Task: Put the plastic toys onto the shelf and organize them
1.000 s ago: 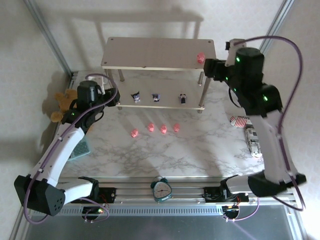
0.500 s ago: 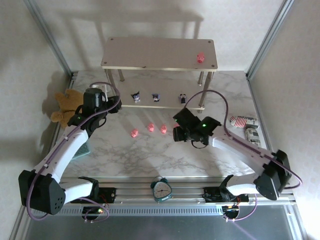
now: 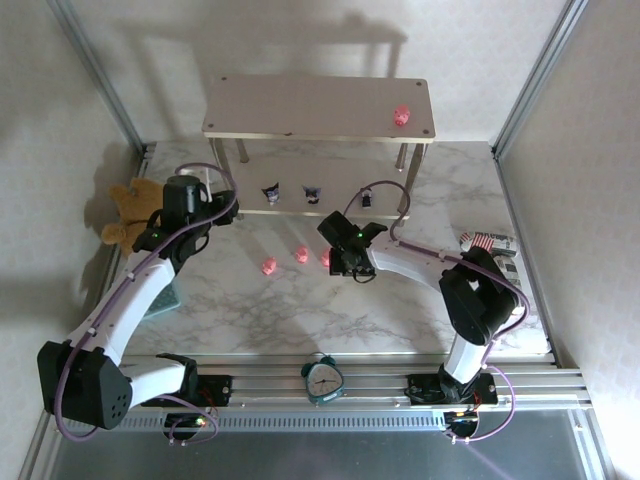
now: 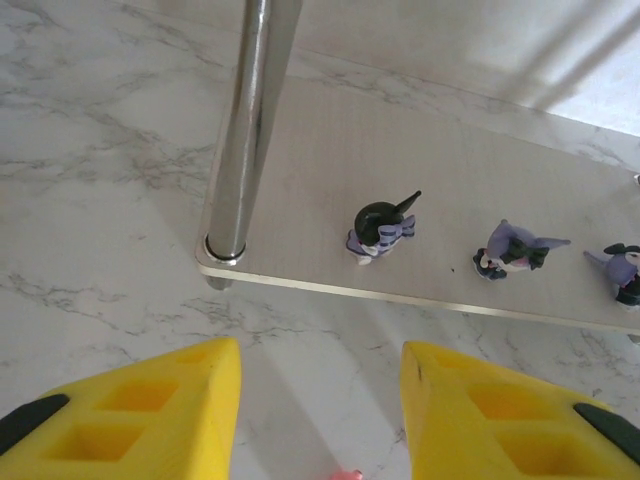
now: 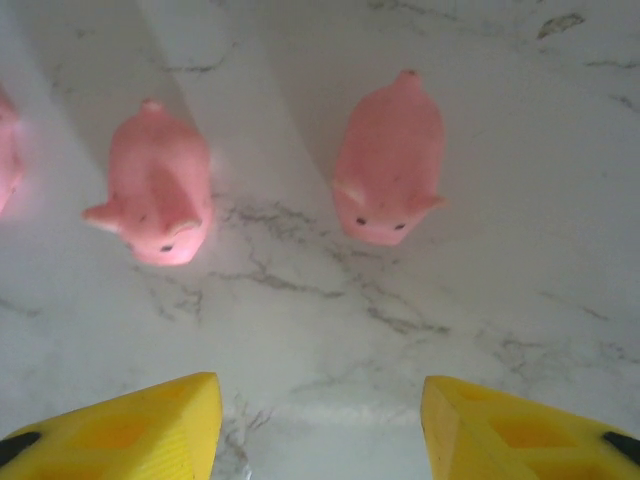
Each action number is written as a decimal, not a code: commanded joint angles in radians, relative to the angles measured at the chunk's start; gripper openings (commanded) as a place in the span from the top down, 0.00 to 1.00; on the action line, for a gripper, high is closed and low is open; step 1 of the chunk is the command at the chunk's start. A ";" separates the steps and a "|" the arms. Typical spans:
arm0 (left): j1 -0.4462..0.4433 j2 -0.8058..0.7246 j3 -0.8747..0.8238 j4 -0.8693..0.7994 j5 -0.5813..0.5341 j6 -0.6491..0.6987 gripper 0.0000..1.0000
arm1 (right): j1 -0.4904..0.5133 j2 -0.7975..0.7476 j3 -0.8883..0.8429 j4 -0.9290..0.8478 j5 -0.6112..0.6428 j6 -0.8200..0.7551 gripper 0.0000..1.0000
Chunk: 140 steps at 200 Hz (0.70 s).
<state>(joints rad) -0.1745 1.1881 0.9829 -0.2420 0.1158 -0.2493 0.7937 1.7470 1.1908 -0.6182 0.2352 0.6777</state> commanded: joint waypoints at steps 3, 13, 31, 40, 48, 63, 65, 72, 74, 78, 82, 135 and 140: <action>0.022 -0.015 0.003 -0.014 -0.006 0.027 0.54 | -0.028 0.019 0.028 0.015 0.049 0.010 0.44; 0.028 -0.012 0.002 -0.014 -0.001 0.027 0.54 | -0.039 0.030 0.030 0.016 0.048 0.003 0.44; 0.038 -0.006 0.002 -0.011 0.008 0.030 0.54 | -0.042 0.051 0.037 0.023 0.031 -0.012 0.44; 0.042 -0.002 0.002 -0.008 0.012 0.030 0.54 | -0.071 0.062 0.042 0.026 0.020 -0.020 0.45; 0.045 0.002 0.002 -0.006 0.015 0.030 0.54 | -0.076 0.071 0.047 0.028 0.010 -0.025 0.45; 0.050 0.006 0.002 -0.002 0.020 0.030 0.55 | -0.081 0.091 0.060 0.022 0.004 -0.031 0.45; 0.050 0.007 0.002 -0.002 0.020 0.030 0.55 | -0.082 0.093 0.061 0.023 0.003 -0.032 0.45; 0.053 0.010 0.002 0.001 0.022 0.031 0.55 | -0.085 0.101 0.068 0.023 0.001 -0.035 0.45; 0.053 0.010 0.002 0.002 0.023 0.030 0.55 | -0.085 0.104 0.069 0.023 0.001 -0.036 0.45; 0.054 0.011 0.002 0.002 0.025 0.030 0.55 | -0.086 0.109 0.071 0.023 0.002 -0.038 0.45; 0.056 0.012 0.002 0.004 0.026 0.030 0.54 | -0.088 0.114 0.074 0.023 0.003 -0.039 0.45; 0.072 0.029 -0.001 0.012 0.037 0.036 0.55 | -0.103 0.178 0.119 0.033 -0.017 -0.059 0.49; 0.074 0.031 -0.003 0.013 0.038 0.036 0.55 | -0.103 0.183 0.123 0.031 -0.017 -0.059 0.50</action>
<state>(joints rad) -0.1158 1.2125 0.9833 -0.2432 0.1356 -0.2310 0.7002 1.9011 1.2755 -0.5865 0.2298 0.6357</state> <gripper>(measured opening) 0.455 0.514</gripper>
